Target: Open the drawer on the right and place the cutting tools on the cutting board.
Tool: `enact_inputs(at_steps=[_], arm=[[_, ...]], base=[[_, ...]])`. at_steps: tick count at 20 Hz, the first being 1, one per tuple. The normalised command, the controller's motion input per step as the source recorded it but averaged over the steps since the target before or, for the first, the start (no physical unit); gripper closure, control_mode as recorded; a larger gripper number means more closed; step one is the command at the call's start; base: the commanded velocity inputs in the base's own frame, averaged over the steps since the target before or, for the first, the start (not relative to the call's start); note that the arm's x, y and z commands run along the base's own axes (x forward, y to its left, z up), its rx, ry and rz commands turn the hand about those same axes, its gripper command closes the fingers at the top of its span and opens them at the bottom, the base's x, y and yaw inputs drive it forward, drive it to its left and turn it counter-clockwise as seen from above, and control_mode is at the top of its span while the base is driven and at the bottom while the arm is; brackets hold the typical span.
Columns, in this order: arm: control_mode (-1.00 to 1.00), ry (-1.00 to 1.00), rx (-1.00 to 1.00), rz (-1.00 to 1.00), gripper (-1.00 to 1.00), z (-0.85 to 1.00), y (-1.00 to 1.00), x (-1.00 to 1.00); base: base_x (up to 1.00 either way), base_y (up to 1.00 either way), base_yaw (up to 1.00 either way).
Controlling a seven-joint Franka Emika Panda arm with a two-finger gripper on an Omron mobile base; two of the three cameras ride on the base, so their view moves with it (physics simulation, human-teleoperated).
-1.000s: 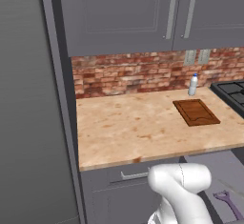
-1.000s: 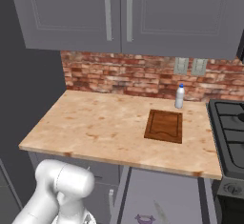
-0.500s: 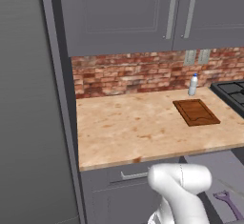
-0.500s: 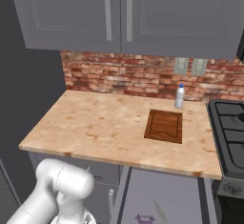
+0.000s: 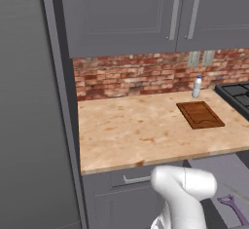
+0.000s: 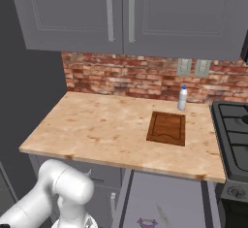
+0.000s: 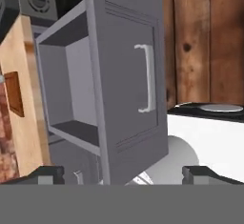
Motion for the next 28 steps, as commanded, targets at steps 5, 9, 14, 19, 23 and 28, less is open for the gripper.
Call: enact_inputs(at_steps=[5,9,14,19,23,28], arm=[[-1.00,0.25,-0.01,0.00,-1.00,0.49,0.25,0.41],[-1.00,0.37,-0.05,0.00,-1.00,0.16,0.34,0.68],[-1.00,0.34,-0.05,0.00,-1.00,0.01,0.15,0.61],[-1.00,0.38,-0.01,0.00,-1.00,0.00,0.01,0.64],[-1.00,0.37,0.00,0.00,-1.00,0.00,0.00,0.61],[-1.00,0.04,0.00,0.00,-1.00,0.00,0.00,0.03]], base=[[0.00,0.00,0.00],[0.00,0.00,0.00],[0.00,0.00,0.00],[0.00,0.00,0.00],[0.00,0.00,0.00],[0.00,0.00,0.00]])
